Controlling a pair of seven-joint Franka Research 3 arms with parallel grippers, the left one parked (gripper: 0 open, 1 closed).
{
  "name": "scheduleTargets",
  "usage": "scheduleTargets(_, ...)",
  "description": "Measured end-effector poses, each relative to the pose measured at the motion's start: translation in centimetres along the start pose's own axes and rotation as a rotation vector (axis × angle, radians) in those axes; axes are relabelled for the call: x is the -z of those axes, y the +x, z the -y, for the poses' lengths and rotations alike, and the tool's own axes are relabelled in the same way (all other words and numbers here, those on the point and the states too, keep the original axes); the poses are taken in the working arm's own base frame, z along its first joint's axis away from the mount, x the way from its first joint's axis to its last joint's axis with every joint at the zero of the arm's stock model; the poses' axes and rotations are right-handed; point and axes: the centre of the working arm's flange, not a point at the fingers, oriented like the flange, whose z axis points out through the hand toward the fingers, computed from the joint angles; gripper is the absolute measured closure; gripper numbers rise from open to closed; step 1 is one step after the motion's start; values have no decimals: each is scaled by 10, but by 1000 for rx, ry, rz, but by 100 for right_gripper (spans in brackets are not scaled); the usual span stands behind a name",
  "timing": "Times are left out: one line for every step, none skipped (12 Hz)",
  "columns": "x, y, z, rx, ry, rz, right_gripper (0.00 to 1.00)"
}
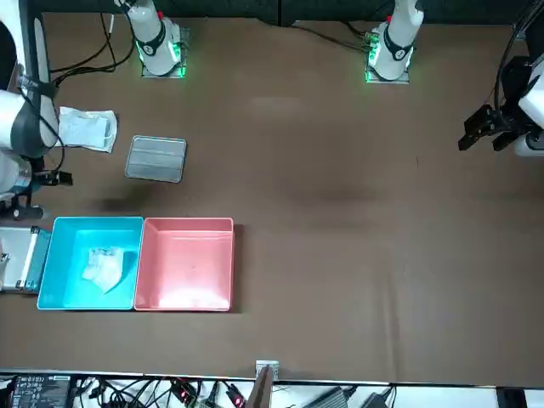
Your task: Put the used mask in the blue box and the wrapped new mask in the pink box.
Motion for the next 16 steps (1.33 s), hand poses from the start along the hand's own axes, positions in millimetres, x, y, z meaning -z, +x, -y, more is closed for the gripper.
scheduleTargets(-4, -8, 2, -5, -18, 16, 0)
scheduleTargets(-14, -19, 15, -32, -61, 50, 0)
scheduleTargets(-21, -23, 29, -55, -93, 69, 0)
scheduleTargets(-31, -26, 46, -88, -129, 88, 0)
scheduleTargets(-43, -28, 69, -119, -175, 107, 0)
scheduleTargets(-55, -32, 95, -143, -231, 122, 0)
scheduleTargets(-69, -36, 120, -166, -289, 130, 0)
scheduleTargets(-83, -43, 142, -182, -348, 135, 0)
scheduleTargets(-100, -51, 162, -190, -410, 133, 0)
scheduleTargets(-117, -60, 177, -201, -466, 124, 0)
scheduleTargets(-136, -70, 188, -213, -516, 114, 0)
scheduleTargets(-152, -80, 195, -218, -556, 107, 0)
scheduleTargets(-167, -89, 199, -218, -589, 100, 0)
scheduleTargets(-181, -97, 201, -222, -618, 89, 0)
scheduleTargets(-193, -105, 202, -227, -649, 75, 0)
scheduleTargets(-205, -112, 204, -232, -684, 59, 0)
